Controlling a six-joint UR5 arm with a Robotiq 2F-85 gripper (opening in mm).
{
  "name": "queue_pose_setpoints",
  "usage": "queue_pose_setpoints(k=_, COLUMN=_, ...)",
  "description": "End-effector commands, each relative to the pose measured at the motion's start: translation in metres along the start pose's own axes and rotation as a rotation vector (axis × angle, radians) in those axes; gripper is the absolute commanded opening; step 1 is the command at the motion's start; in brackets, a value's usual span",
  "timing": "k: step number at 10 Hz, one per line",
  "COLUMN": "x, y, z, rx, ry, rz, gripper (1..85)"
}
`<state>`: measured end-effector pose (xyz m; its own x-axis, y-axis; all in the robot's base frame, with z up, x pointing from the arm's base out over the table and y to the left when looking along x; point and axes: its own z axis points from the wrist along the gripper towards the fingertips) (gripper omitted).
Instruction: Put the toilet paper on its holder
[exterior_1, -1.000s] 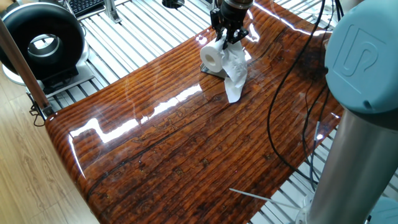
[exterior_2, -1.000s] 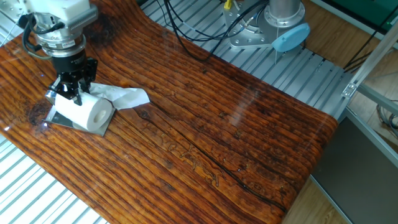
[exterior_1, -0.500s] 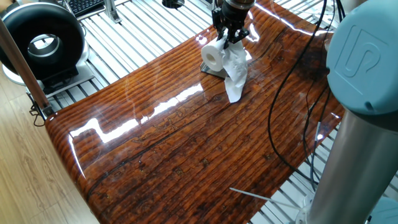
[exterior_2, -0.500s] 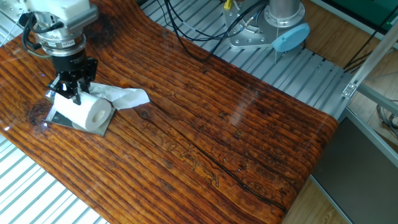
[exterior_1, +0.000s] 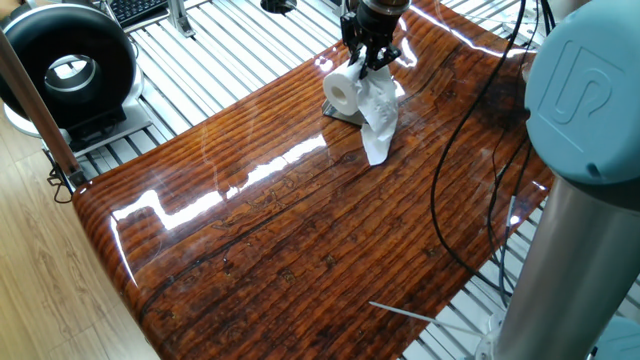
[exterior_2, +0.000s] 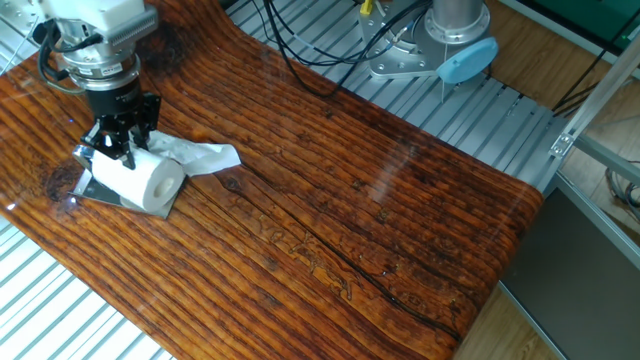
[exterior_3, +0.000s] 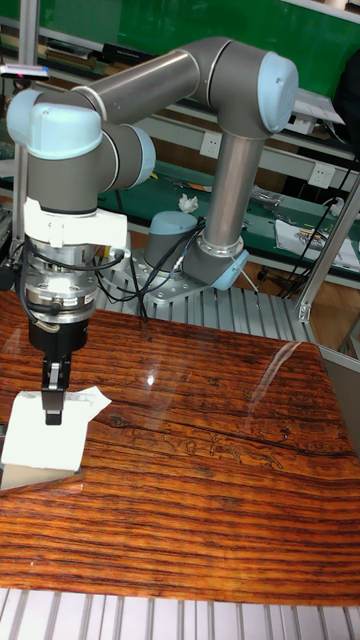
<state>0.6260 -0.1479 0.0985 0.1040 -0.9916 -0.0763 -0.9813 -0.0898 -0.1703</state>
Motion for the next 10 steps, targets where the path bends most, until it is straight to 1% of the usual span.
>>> queue_pose_setpoints(k=1, x=-0.0033, y=0.0007, z=-0.0014, rx=-0.003, ry=-0.017, rz=0.022, gripper=1.0)
queue_pose_setpoints(k=2, x=-0.0025, y=0.0008, z=-0.0014, rx=-0.003, ry=-0.014, rz=0.024, gripper=1.0)
queue_pose_setpoints(k=5, x=-0.0063, y=0.0028, z=-0.0015, rx=-0.011, ry=-0.028, rz=0.031, gripper=1.0)
queue_pose_setpoints(k=7, x=-0.0054, y=0.0017, z=-0.0015, rx=-0.007, ry=-0.025, rz=0.047, gripper=1.0)
queue_pose_setpoints(k=10, x=-0.0068, y=-0.0005, z=-0.0015, rx=0.001, ry=-0.03, rz=0.049, gripper=1.0)
